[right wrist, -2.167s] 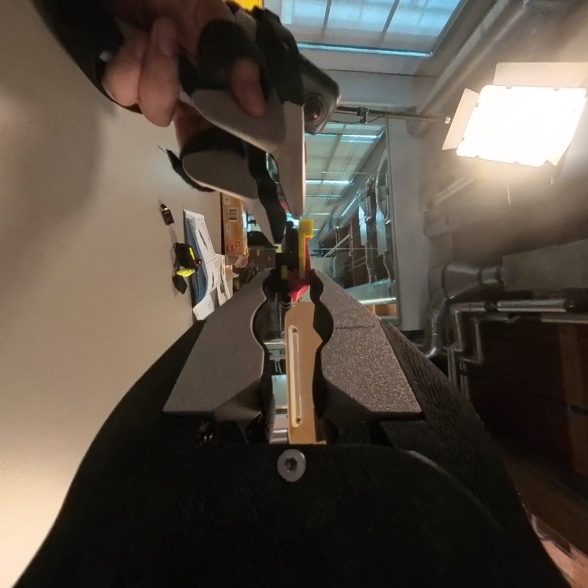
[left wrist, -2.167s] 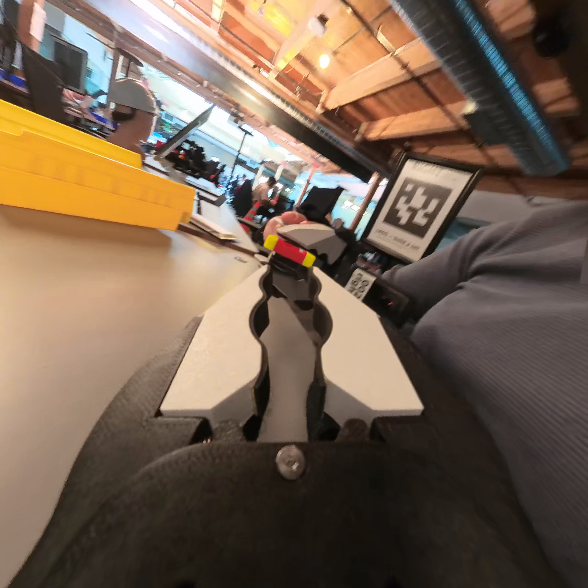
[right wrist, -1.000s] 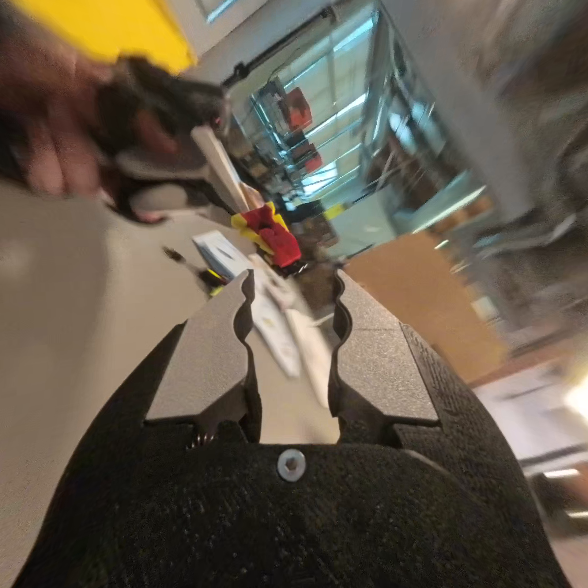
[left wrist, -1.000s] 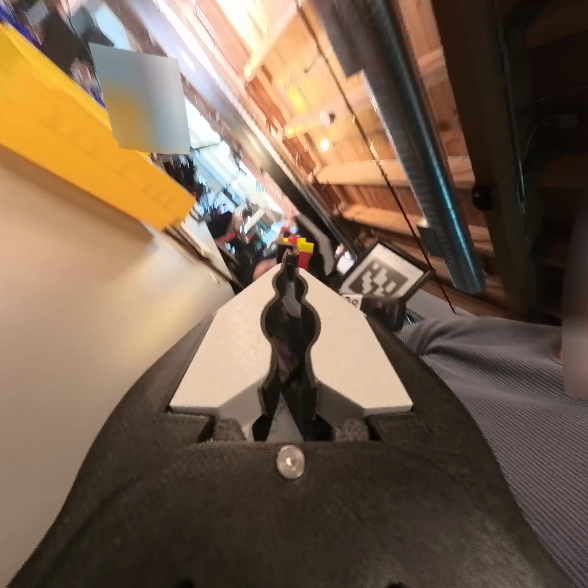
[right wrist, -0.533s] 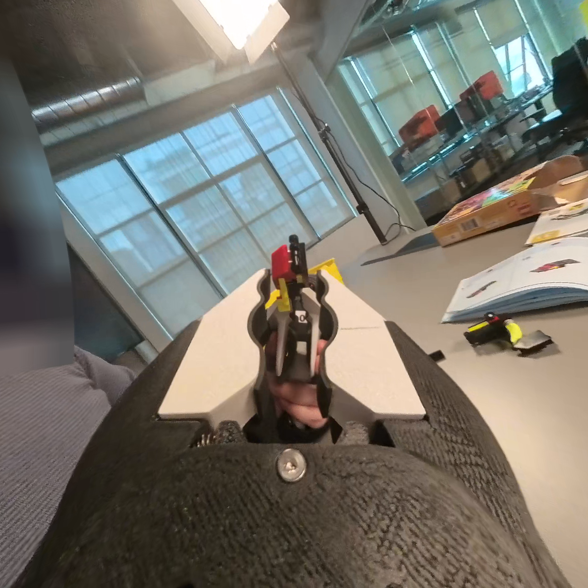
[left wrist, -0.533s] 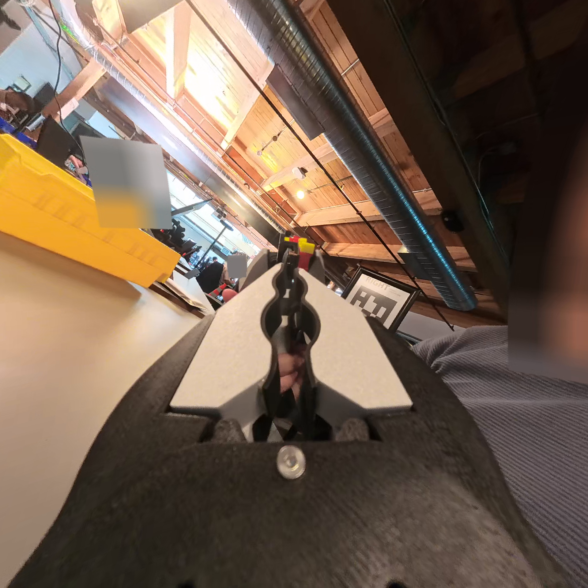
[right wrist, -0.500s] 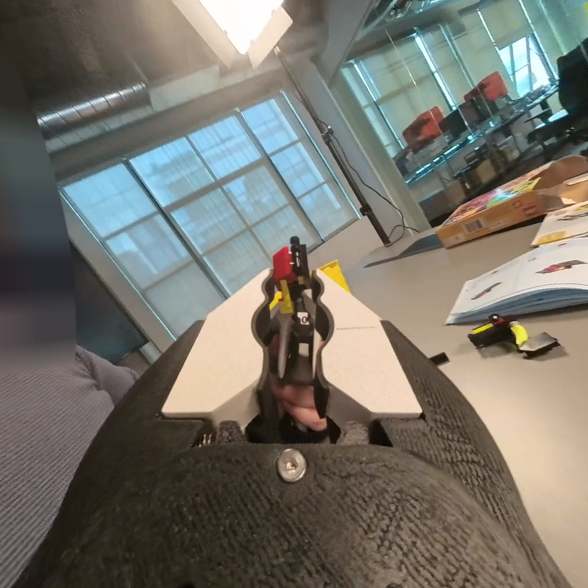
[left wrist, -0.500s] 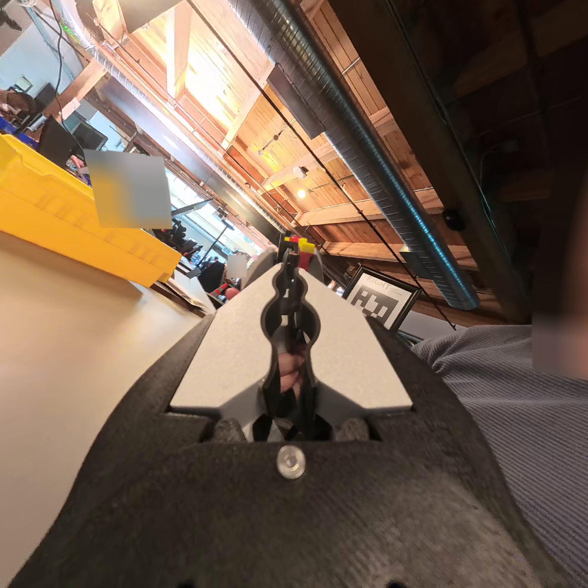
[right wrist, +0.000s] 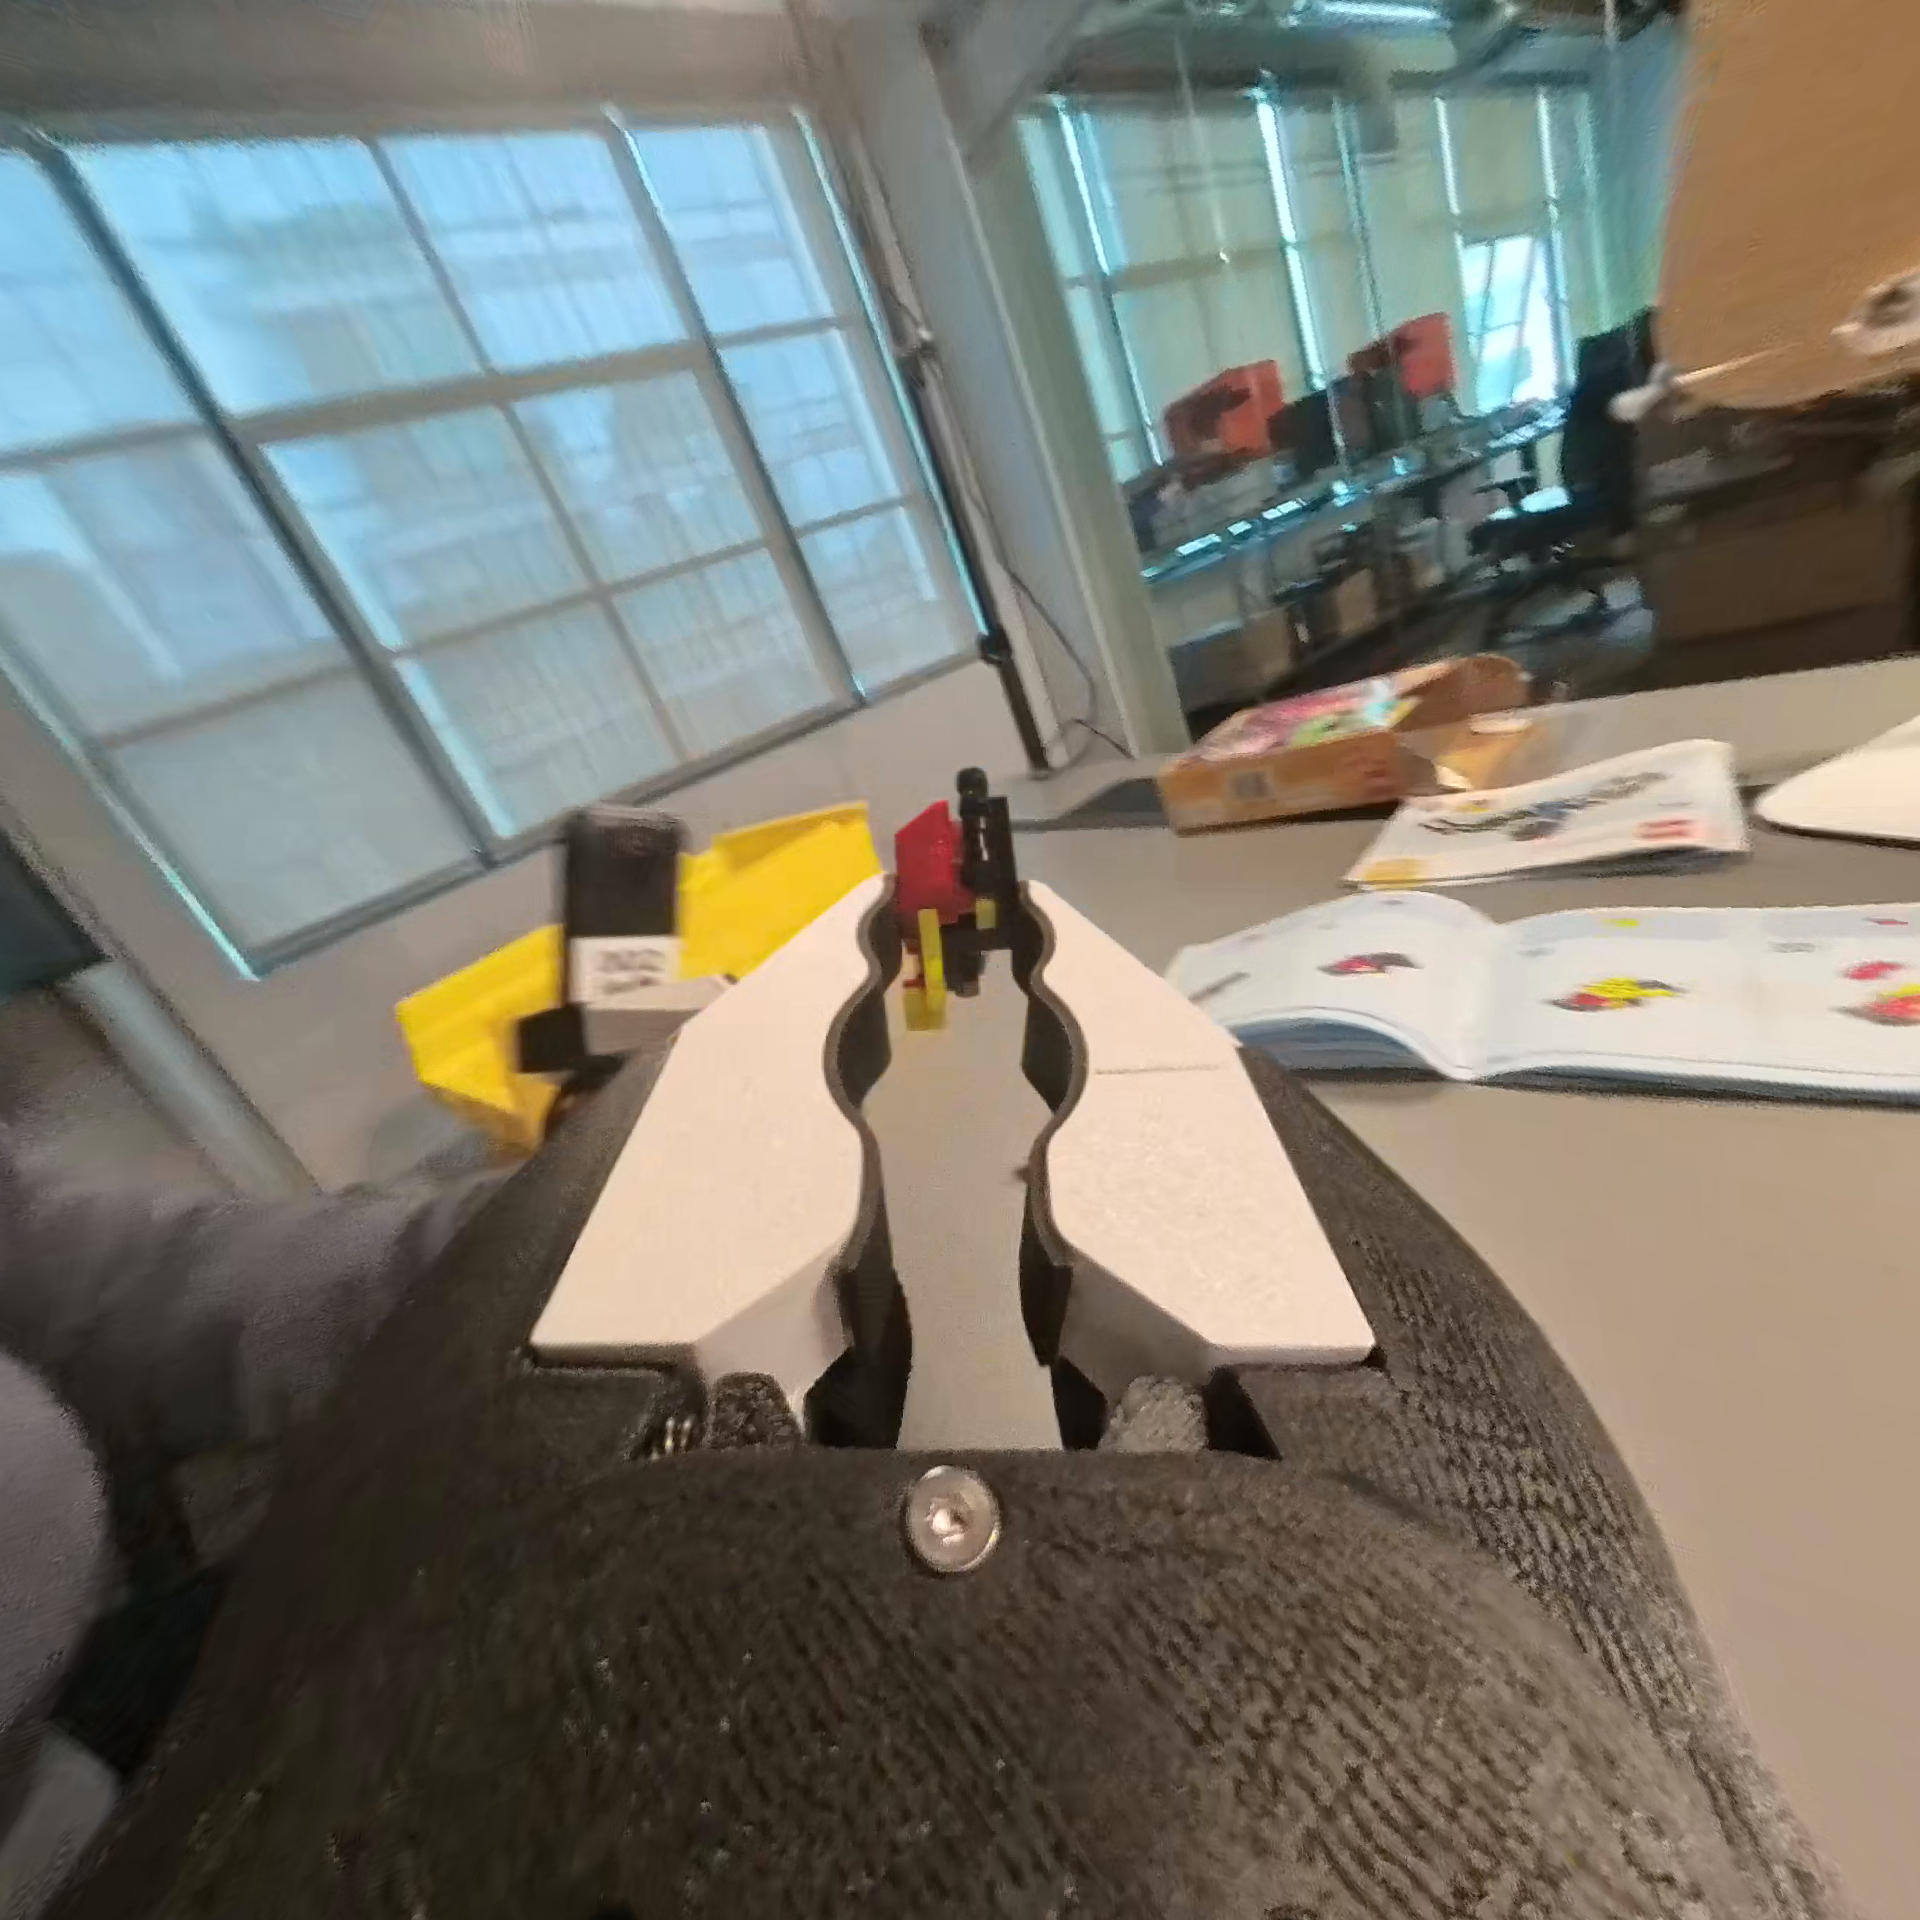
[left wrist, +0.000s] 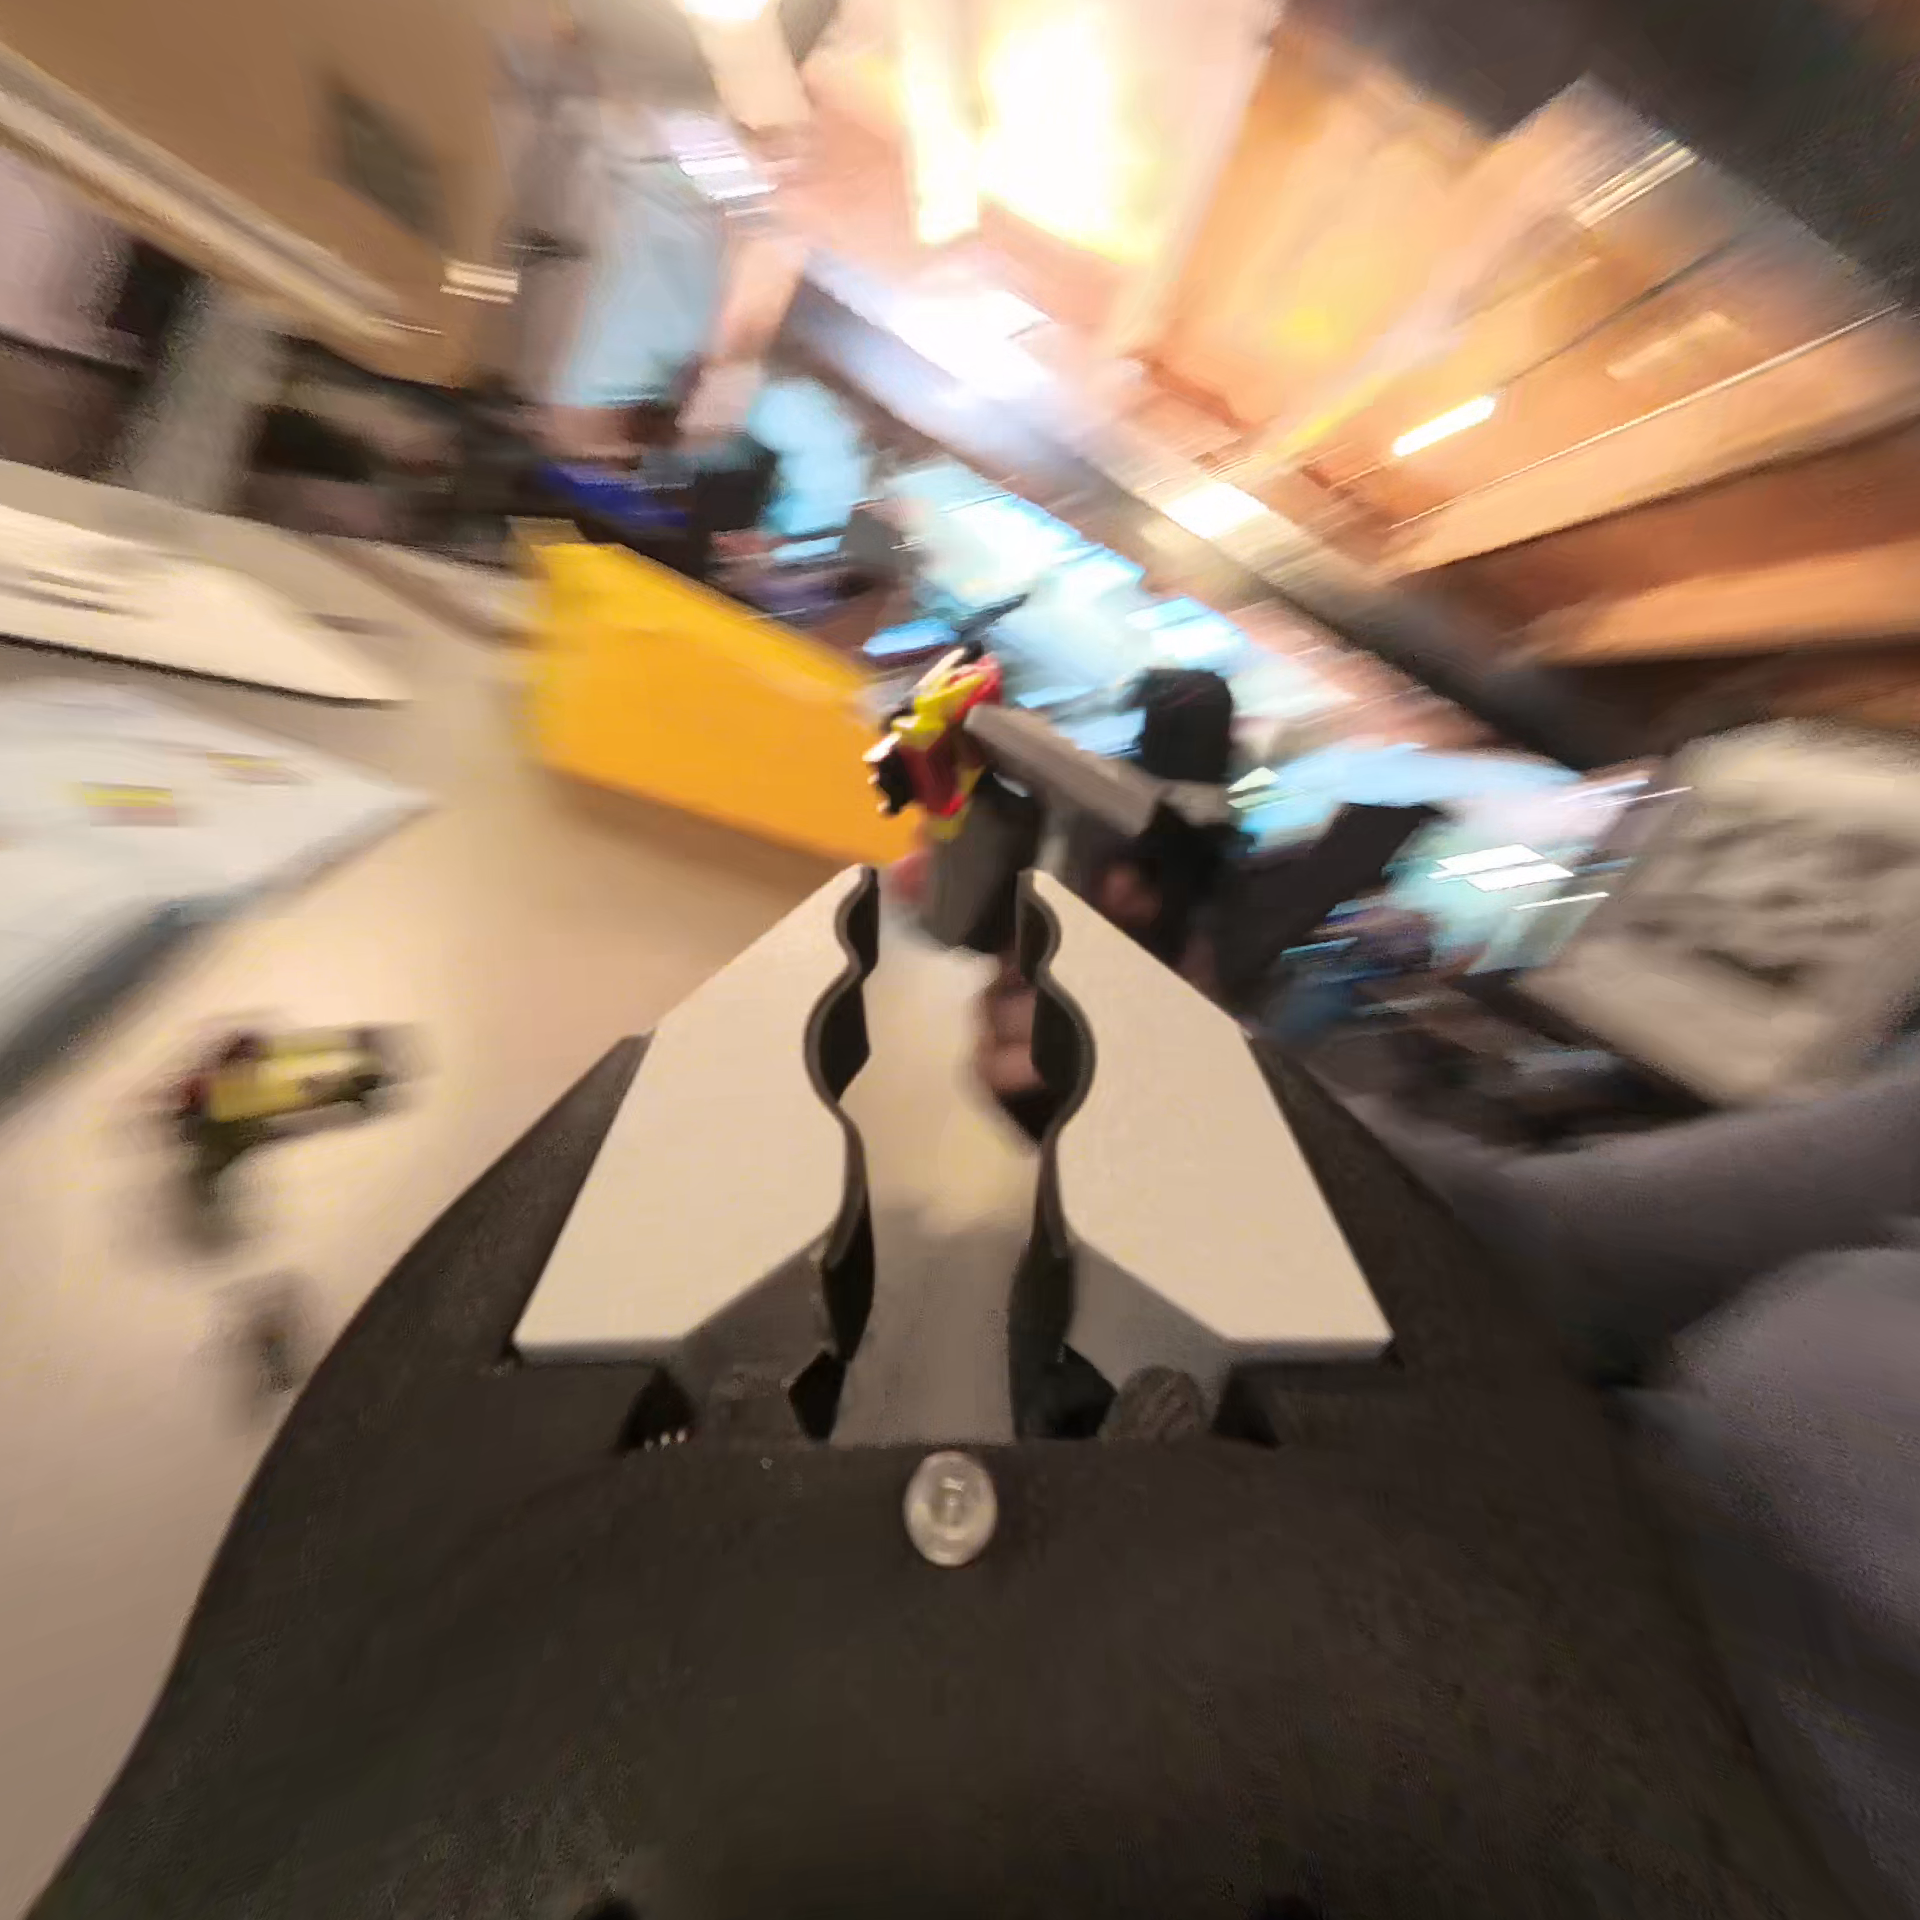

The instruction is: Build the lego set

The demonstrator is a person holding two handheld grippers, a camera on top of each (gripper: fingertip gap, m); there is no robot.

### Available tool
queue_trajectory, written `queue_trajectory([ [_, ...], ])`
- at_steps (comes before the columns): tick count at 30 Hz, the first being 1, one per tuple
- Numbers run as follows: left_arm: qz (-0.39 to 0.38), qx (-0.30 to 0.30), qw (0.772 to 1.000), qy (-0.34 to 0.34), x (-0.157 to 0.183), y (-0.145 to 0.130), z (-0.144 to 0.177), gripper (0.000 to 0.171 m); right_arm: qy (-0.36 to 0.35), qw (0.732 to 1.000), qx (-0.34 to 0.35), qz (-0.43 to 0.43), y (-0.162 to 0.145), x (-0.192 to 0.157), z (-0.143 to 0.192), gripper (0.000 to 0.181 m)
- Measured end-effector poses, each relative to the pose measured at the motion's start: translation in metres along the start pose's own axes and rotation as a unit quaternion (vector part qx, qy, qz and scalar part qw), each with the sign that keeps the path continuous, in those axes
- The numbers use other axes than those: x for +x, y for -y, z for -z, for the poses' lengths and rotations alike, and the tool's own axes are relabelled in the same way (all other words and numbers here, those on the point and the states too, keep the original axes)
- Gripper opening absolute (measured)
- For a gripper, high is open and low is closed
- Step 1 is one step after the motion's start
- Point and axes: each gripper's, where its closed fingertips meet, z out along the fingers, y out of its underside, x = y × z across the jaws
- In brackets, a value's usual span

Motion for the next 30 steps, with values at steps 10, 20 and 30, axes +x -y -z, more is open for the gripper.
queue_trajectory([
  [10, -0.128, -0.114, 0.951, 0.259, -0.07, 0.005, 0.031, 0.042, -0.005, 0.999, -0.052, 0.002, -0.015, 0.09, -0.034, 0.019],
  [20, -0.126, 0.01, 0.869, 0.479, -0.046, 0.065, 0.179, 0.045, 0.02, 0.998, 0.029, -0.045, 0.007, 0.095, -0.023, 0.019],
  [30, -0.089, -0.087, 0.821, 0.558, -0.043, 0.004, 0.211, 0.04, 0.021, 0.998, 0.041, -0.03, 0.009, 0.093, -0.026, 0.019],
])
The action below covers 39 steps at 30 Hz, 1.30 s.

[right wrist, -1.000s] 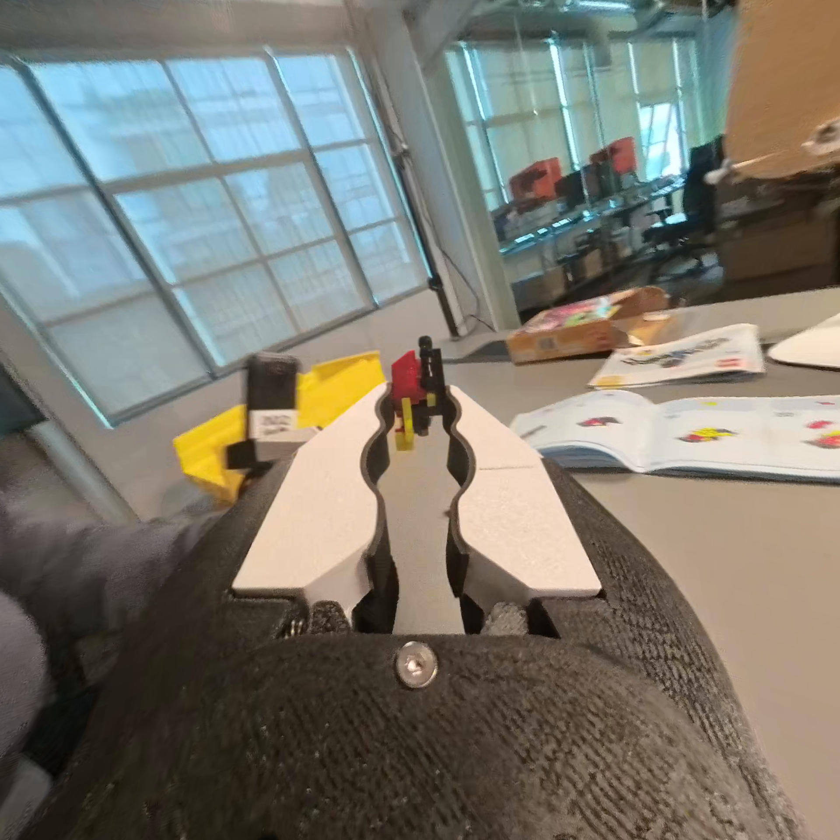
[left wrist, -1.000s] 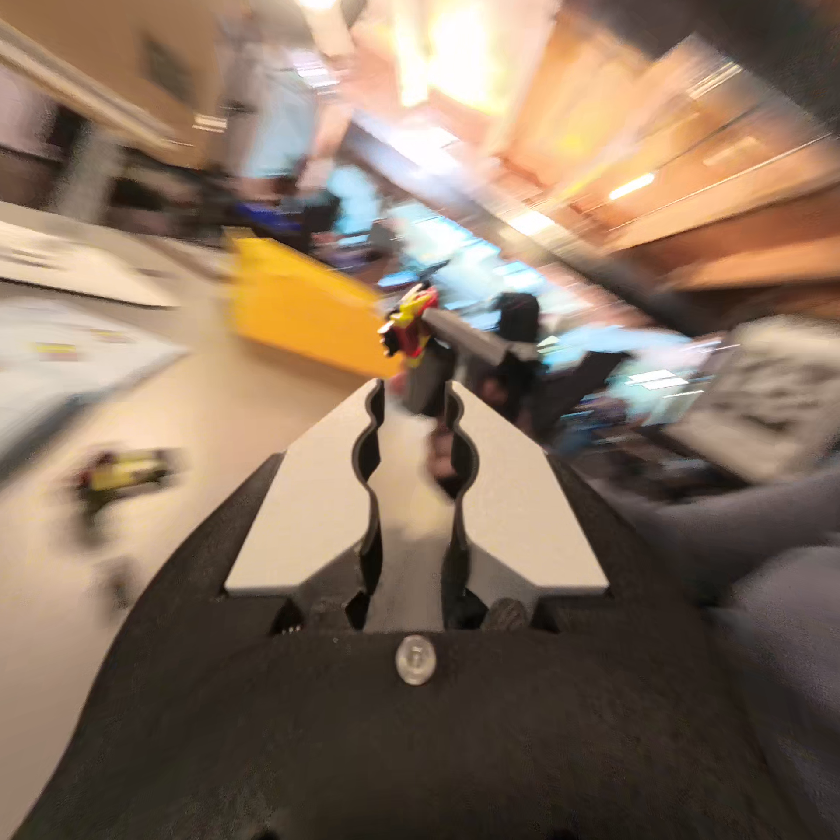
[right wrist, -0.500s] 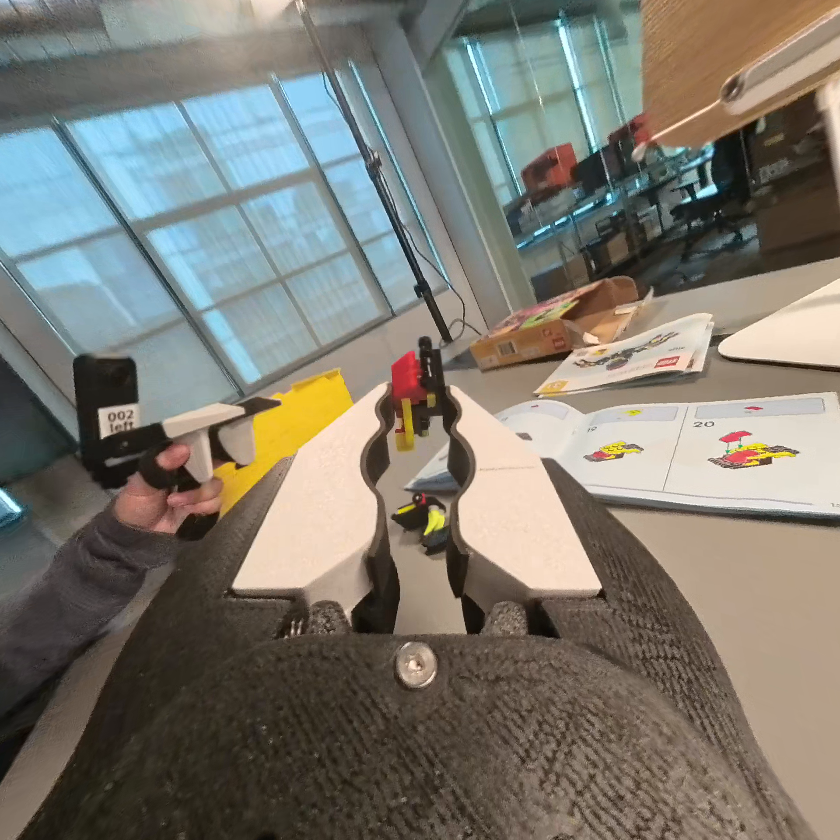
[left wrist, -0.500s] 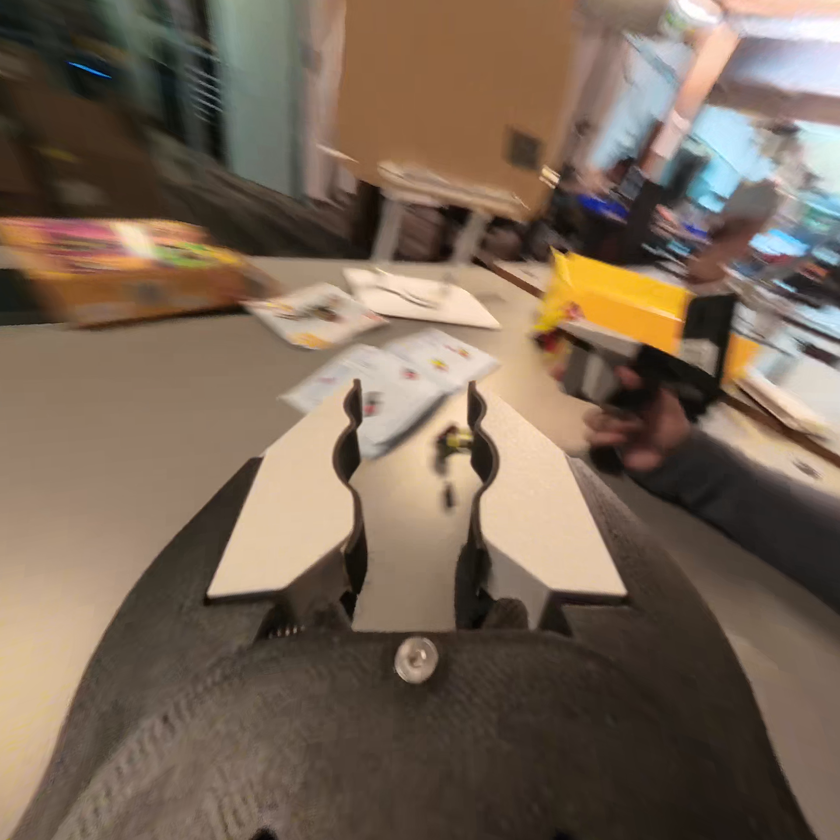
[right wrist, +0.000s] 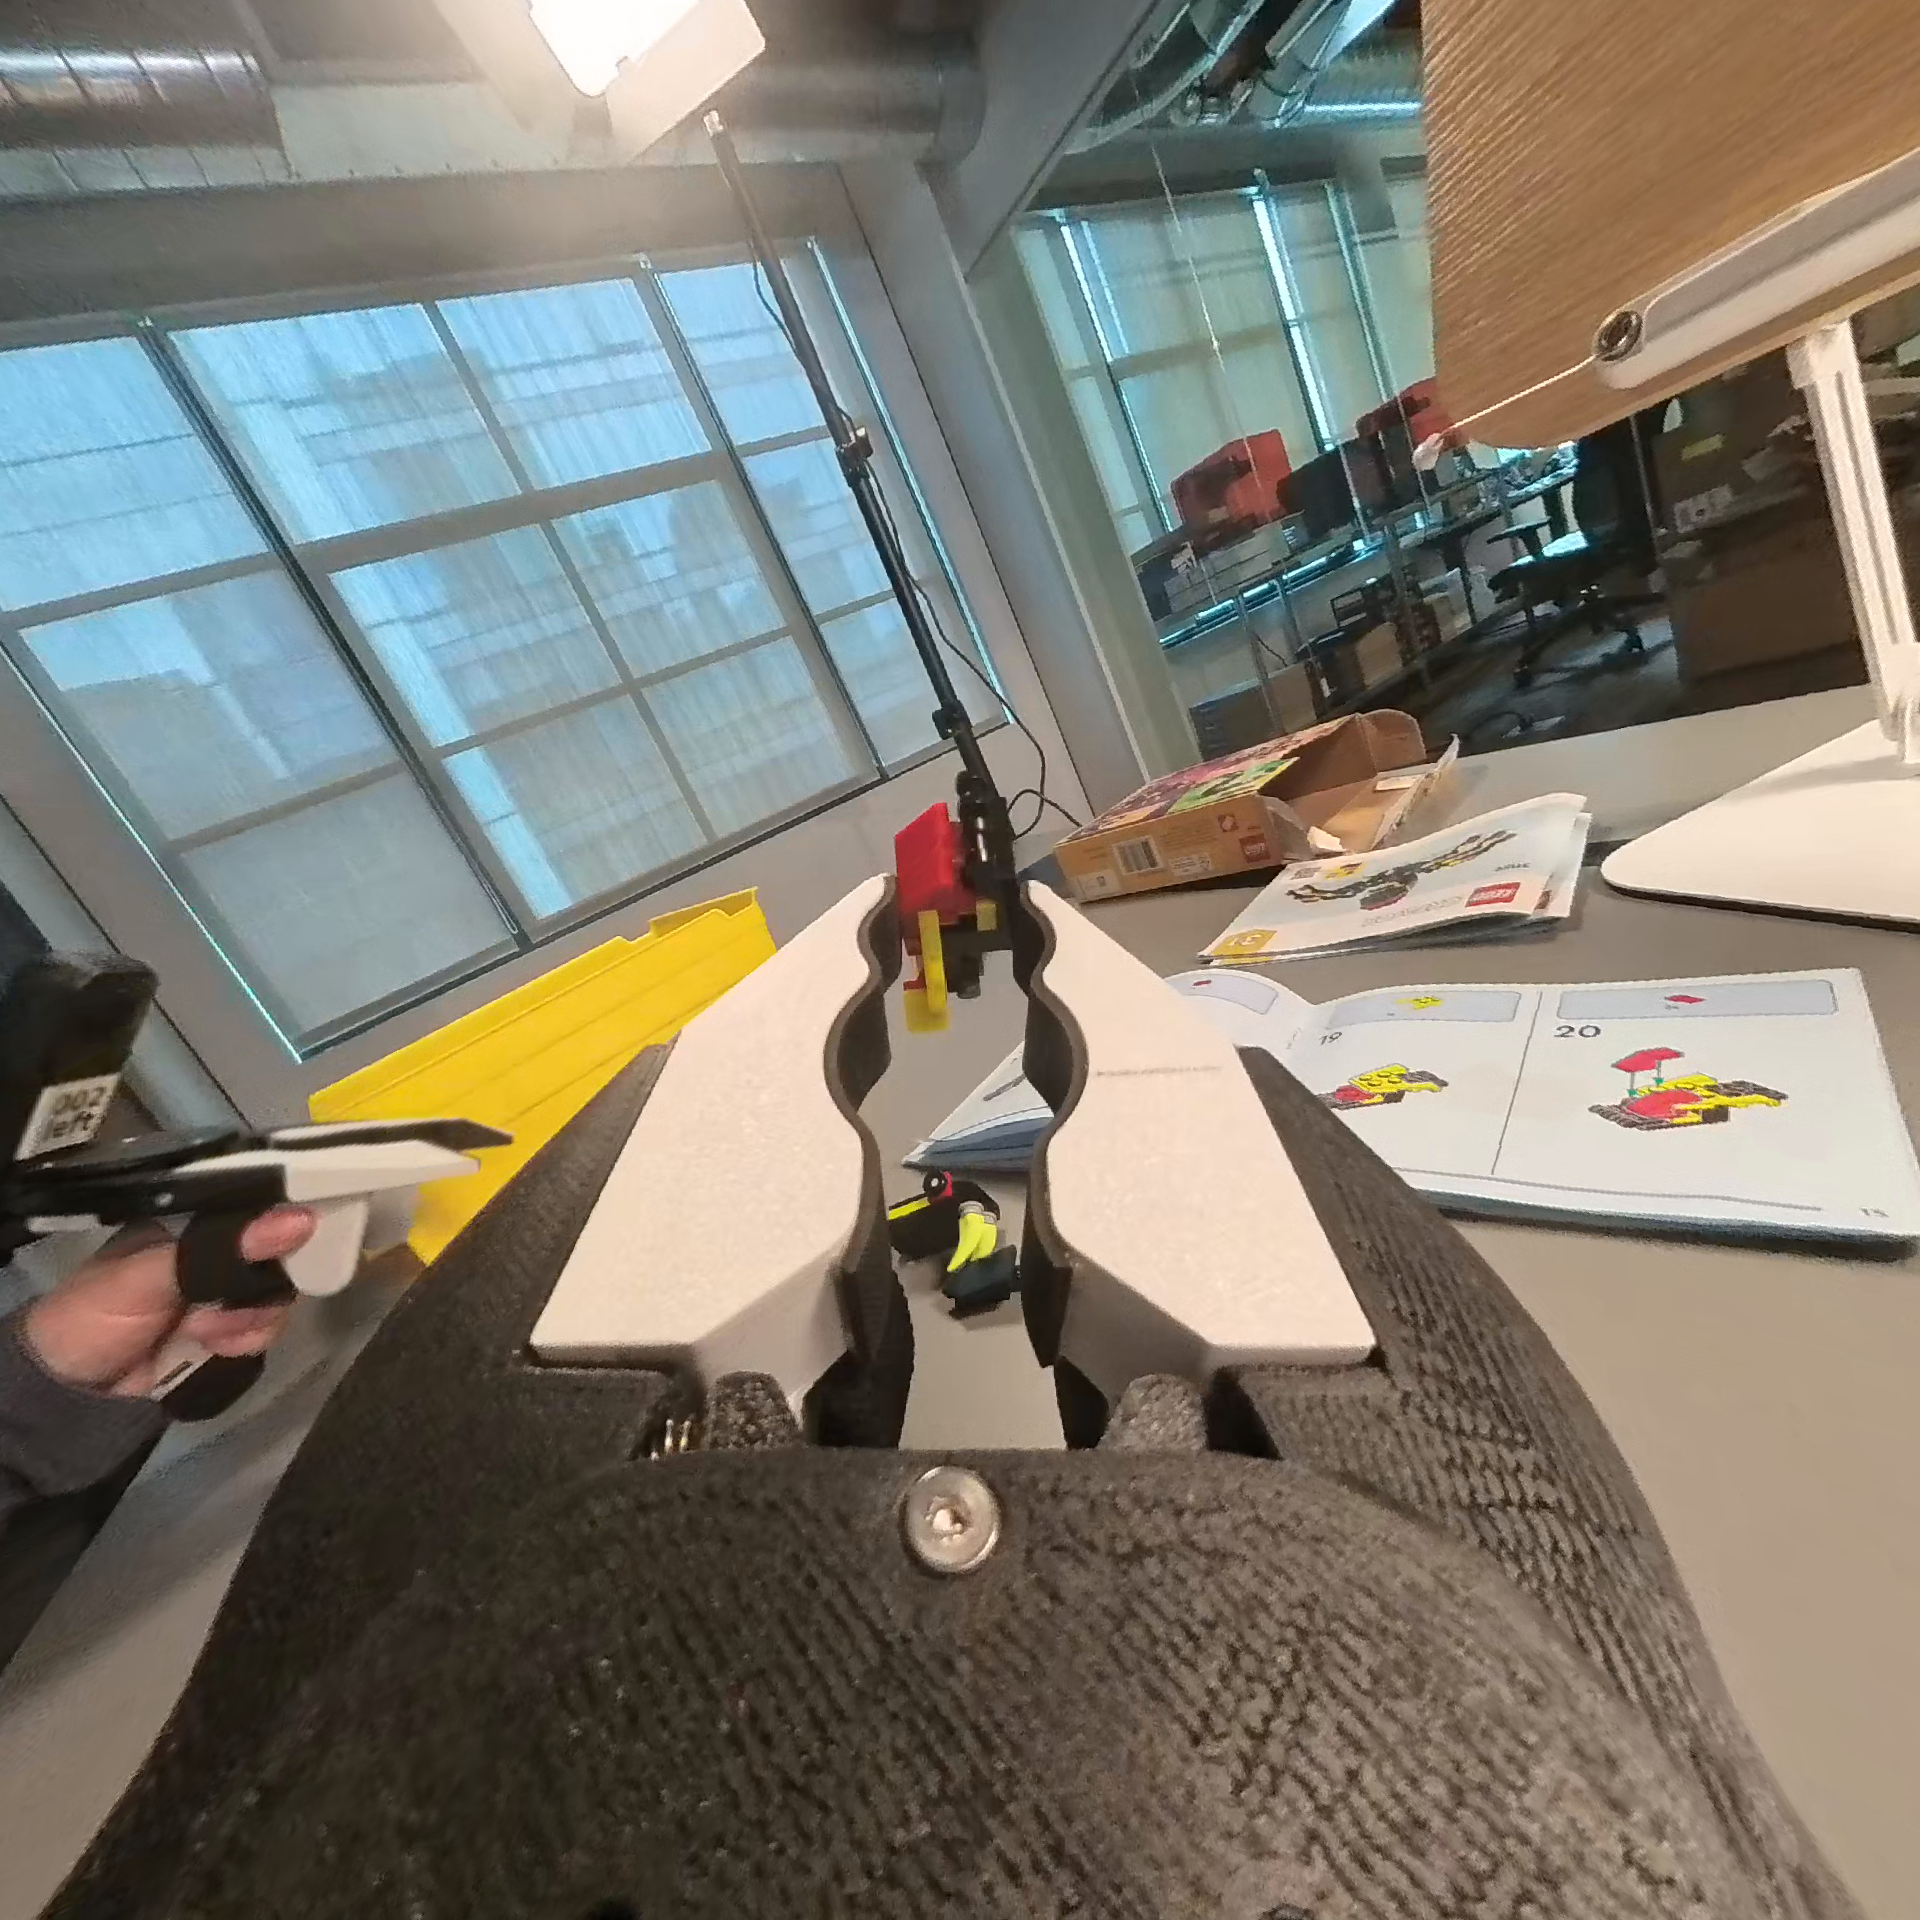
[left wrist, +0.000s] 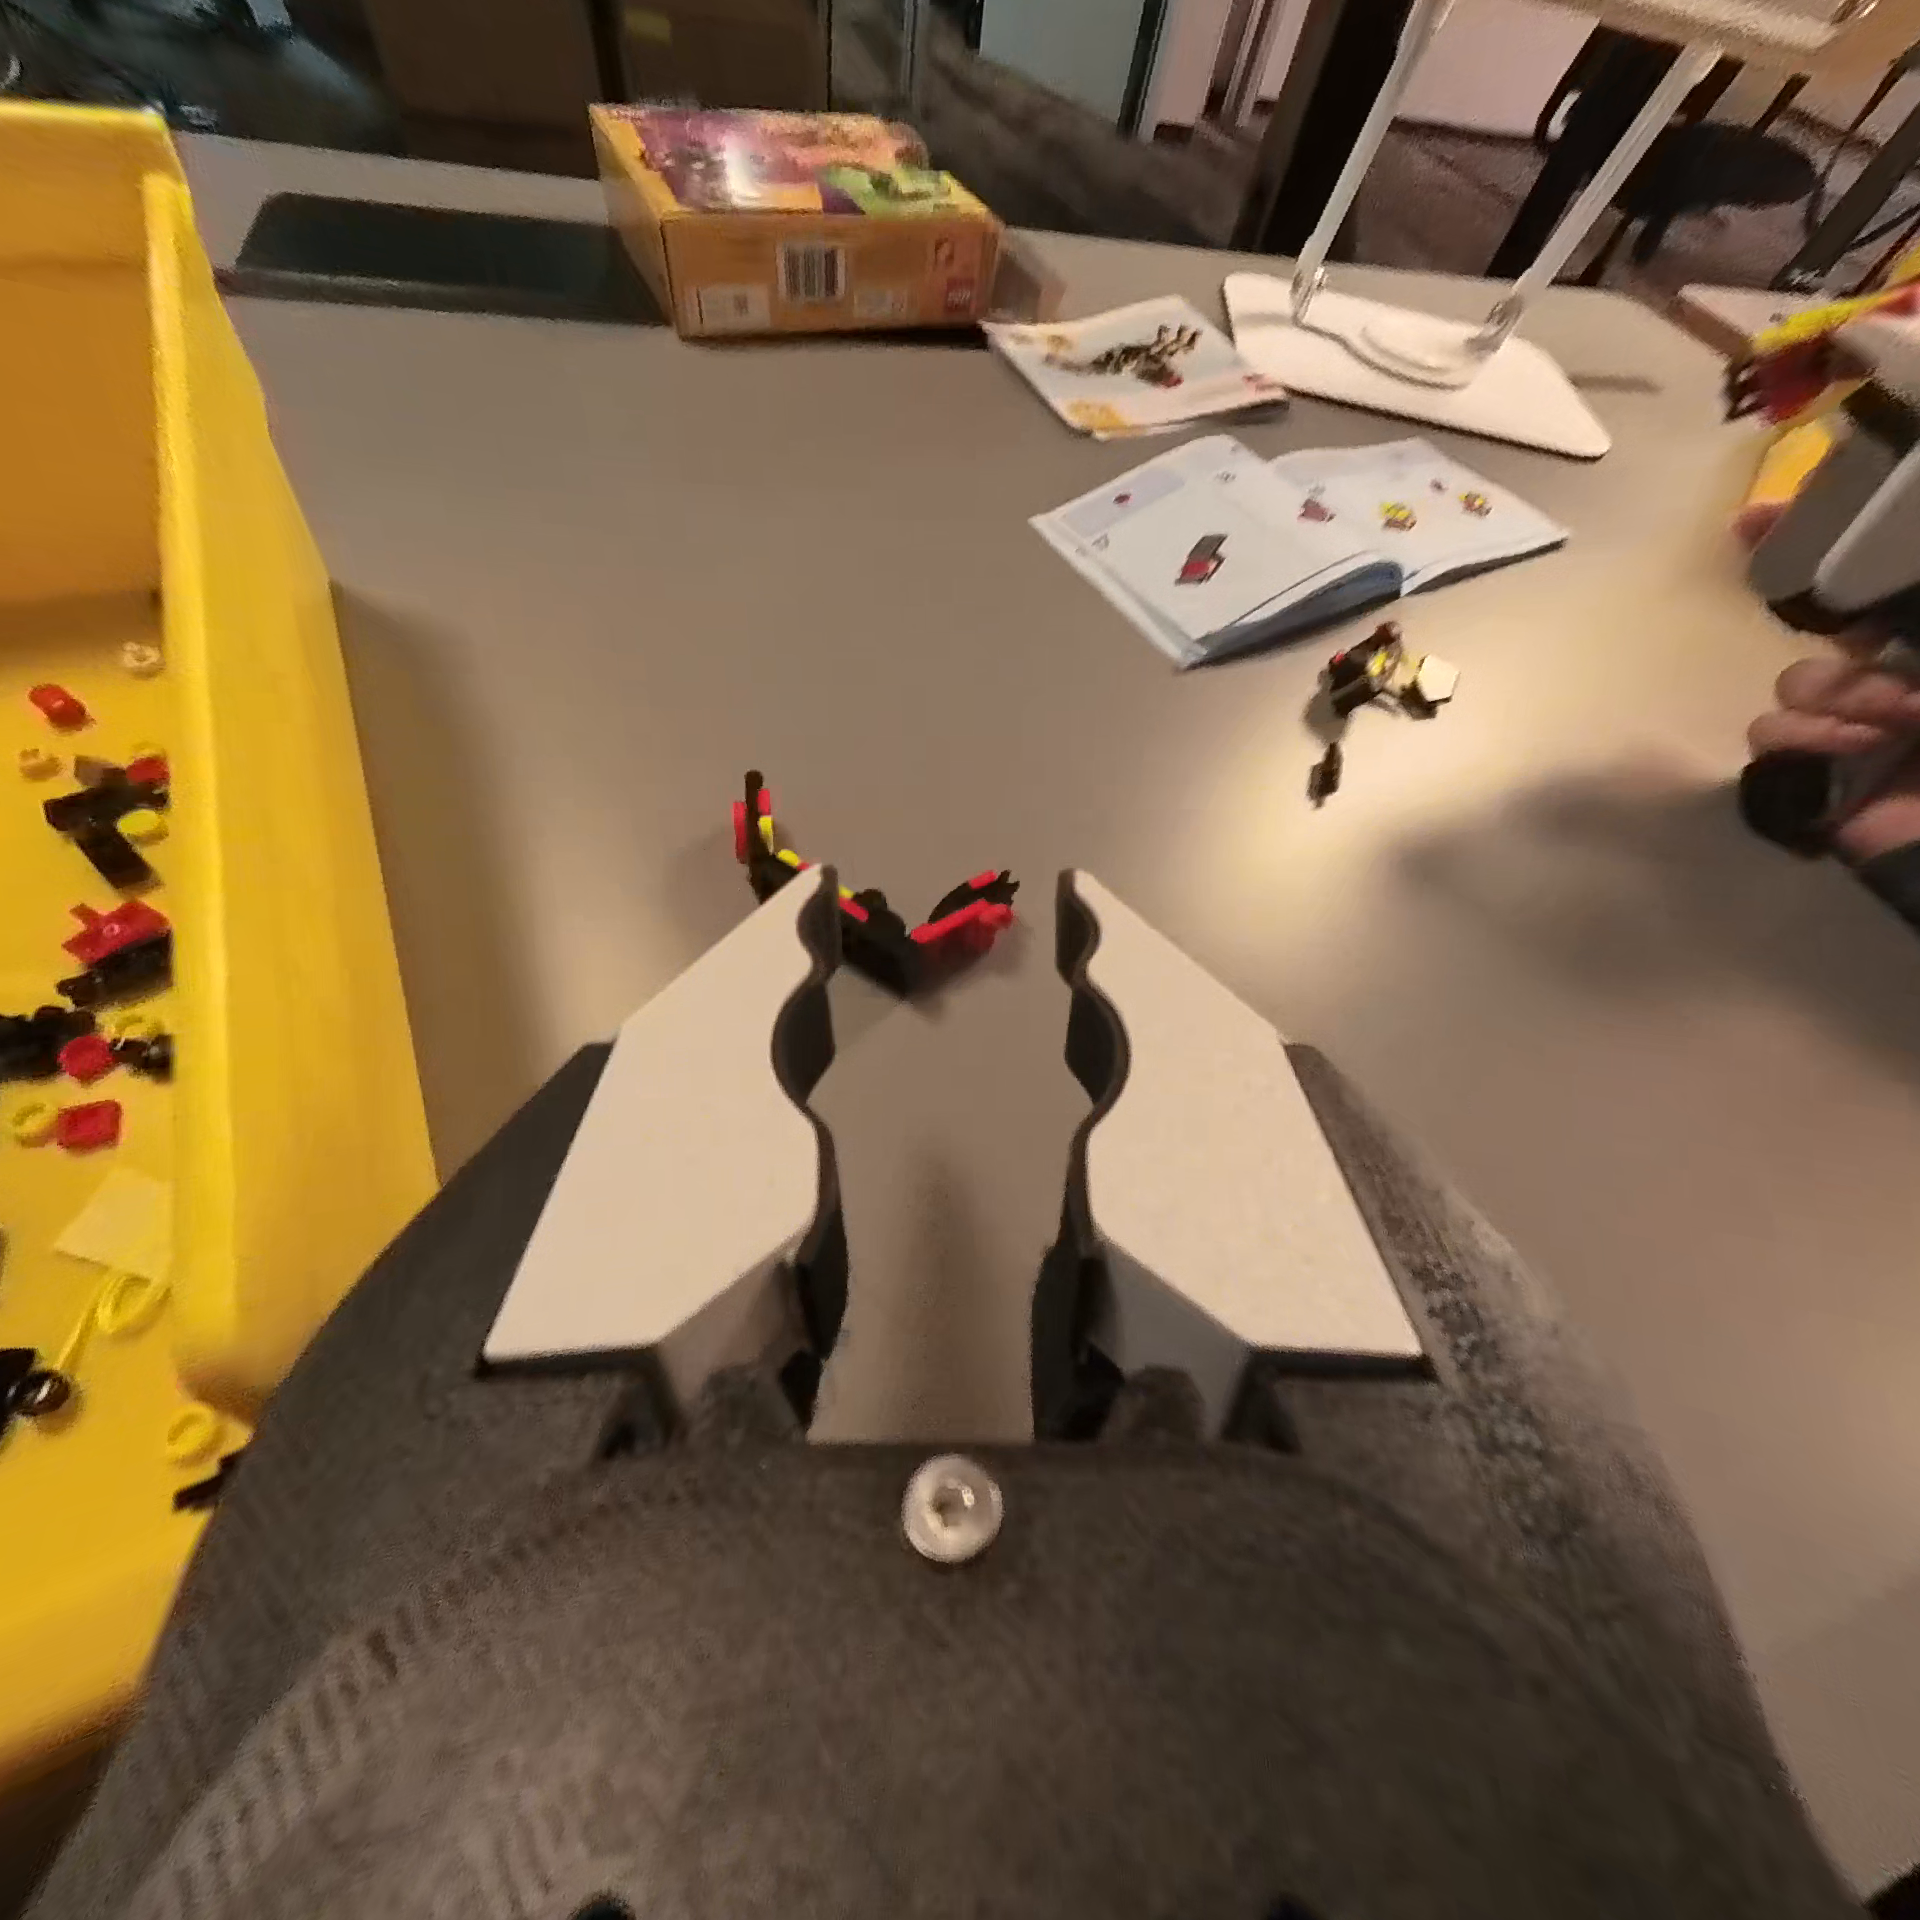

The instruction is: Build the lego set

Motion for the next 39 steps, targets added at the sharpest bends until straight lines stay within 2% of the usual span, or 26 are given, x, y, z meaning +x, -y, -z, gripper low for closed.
queue_trajectory([
  [3, -0.034, -0.019, 0.999, 0.01, -0.004, -0.006, -0.005, 0.044, 0.002, 1.0, -0.001, -0.001, 0.0, -0.001, -0.001, 0.019],
  [5, -0.106, -0.036, 0.994, -0.017, 0.004, -0.009, -0.01, 0.048, 0.004, 1.0, -0.003, -0.001, -0.001, -0.001, -0.002, 0.019],
  [7, -0.194, -0.083, 0.976, -0.062, 0.016, -0.019, -0.013, 0.052, 0.006, 1.0, -0.005, -0.001, -0.002, -0.002, -0.003, 0.019],
  [10, -0.272, -0.137, 0.948, -0.091, 0.02, -0.028, -0.021, 0.051, 0.008, 1.0, -0.006, -0.004, -0.002, -0.002, -0.004, 0.019],
  [13, -0.295, -0.182, 0.933, -0.1, 0.015, -0.033, -0.031, 0.046, 0.008, 1.0, -0.005, -0.006, -0.002, -0.002, -0.003, 0.019],
  [19, -0.335, -0.232, 0.911, -0.057, 0.0, -0.042, -0.045, 0.032, 0.009, 1.0, -0.004, -0.008, -0.002, -0.002, -0.003, 0.019],
  [22, -0.334, -0.243, 0.909, -0.054, 0.0, -0.045, -0.045, 0.015, 0.009, 1.0, -0.004, -0.008, -0.002, -0.002, -0.003, 0.019],
  [25, -0.33, -0.232, 0.914, -0.046, 0.007, -0.039, -0.047, 0.012, 0.008, 1.0, 0.006, -0.005, 0.001, -0.002, -0.002, 0.019],
  [27, -0.311, -0.189, 0.929, -0.071, 0.039, -0.026, -0.049, 0.013, 0.002, 1.0, 0.024, 0.002, 0.008, 0.0, 0.001, 0.019],
  [29, -0.291, -0.137, 0.939, -0.125, 0.091, -0.011, -0.05, 0.012, -0.012, 0.999, 0.045, 0.007, 0.017, 0.007, 0.005, 0.019],
  [31, -0.279, -0.101, 0.936, -0.191, 0.149, -0.003, -0.049, 0.012, -0.028, 0.998, 0.058, 0.007, 0.026, 0.018, 0.011, 0.019],
  [35, -0.27, -0.098, 0.909, -0.303, 0.241, -0.013, -0.053, 0.012, -0.04, 0.996, 0.083, -0.008, 0.048, 0.04, 0.029, 0.019],
  [37, -0.283, -0.116, 0.89, -0.34, 0.272, -0.025, -0.059, 0.012, -0.003, 0.996, 0.078, -0.042, 0.055, 0.045, 0.037, 0.019],
  [39, -0.307, -0.135, 0.867, -0.368, 0.297, -0.038, -0.062, 0.013, 0.065, 0.991, 0.064, -0.102, 0.058, 0.043, 0.047, 0.019],
])
